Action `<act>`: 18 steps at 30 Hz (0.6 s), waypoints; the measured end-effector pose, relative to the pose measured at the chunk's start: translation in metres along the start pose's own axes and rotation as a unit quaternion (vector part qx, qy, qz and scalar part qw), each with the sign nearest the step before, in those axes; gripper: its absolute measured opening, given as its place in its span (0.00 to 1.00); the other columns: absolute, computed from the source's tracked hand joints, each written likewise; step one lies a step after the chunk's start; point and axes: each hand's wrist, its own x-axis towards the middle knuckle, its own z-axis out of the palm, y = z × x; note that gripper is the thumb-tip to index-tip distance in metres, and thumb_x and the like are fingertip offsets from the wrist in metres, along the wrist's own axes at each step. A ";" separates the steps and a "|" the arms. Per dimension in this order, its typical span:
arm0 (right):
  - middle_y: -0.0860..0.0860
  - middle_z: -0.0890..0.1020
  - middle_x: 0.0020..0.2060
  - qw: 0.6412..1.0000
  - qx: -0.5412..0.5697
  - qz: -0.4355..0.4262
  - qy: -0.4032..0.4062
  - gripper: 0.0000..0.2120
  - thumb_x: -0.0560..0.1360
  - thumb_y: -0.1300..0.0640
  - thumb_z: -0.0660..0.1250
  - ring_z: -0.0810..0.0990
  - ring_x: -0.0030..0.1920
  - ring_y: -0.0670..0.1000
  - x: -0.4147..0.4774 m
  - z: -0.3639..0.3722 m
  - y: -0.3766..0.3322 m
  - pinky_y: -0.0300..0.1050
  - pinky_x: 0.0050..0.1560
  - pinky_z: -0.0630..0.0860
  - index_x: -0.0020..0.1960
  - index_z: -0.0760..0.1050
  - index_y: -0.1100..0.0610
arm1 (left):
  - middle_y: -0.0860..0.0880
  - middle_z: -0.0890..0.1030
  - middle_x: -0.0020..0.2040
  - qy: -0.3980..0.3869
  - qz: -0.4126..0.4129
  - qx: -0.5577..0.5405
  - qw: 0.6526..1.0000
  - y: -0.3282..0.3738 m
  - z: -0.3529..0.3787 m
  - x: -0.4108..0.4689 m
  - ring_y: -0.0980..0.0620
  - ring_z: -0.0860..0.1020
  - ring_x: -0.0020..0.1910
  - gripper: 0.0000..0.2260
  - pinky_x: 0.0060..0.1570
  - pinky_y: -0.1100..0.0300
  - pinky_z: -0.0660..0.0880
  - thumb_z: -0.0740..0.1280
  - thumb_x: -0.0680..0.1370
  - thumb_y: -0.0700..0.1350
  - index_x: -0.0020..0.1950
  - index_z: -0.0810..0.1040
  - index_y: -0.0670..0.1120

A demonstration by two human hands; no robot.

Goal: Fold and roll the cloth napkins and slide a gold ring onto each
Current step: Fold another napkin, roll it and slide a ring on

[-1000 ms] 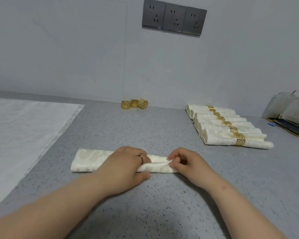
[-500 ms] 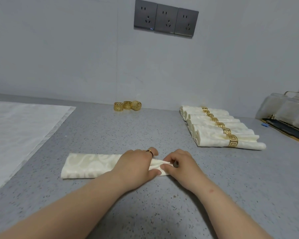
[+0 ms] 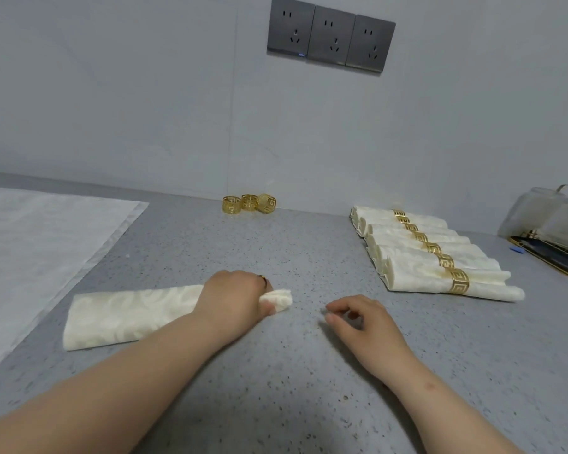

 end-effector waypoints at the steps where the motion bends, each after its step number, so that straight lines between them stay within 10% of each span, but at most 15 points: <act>1: 0.34 0.70 0.42 1.000 -0.018 -0.004 -0.011 0.09 0.76 0.53 0.64 0.68 0.51 0.42 0.006 0.001 0.000 0.29 0.47 0.62 0.54 0.77 0.50 | 0.49 0.80 0.49 0.008 -0.020 -0.004 1.000 -0.014 0.000 0.002 0.50 0.75 0.46 0.14 0.31 0.66 0.58 0.57 0.78 0.55 0.57 0.76 0.50; 12: 0.53 0.72 0.64 0.971 -0.226 -0.026 -0.070 0.16 0.78 0.55 0.59 0.67 0.65 0.54 0.159 0.040 -0.022 0.43 0.62 0.65 0.65 0.71 0.56 | 0.50 0.81 0.46 0.065 -0.099 -0.102 0.988 -0.093 0.026 0.016 0.52 0.76 0.47 0.30 0.33 0.72 0.58 0.44 0.65 0.60 0.52 0.79 0.50; 18: 0.58 0.70 0.65 0.979 -0.205 0.009 -0.011 0.18 0.79 0.56 0.56 0.67 0.66 0.58 0.265 0.095 -0.025 0.46 0.63 0.66 0.68 0.66 0.60 | 0.55 0.78 0.54 0.027 -0.092 -0.116 0.989 -0.097 0.028 0.021 0.56 0.74 0.52 0.21 0.38 0.69 0.64 0.46 0.77 0.60 0.59 0.74 0.56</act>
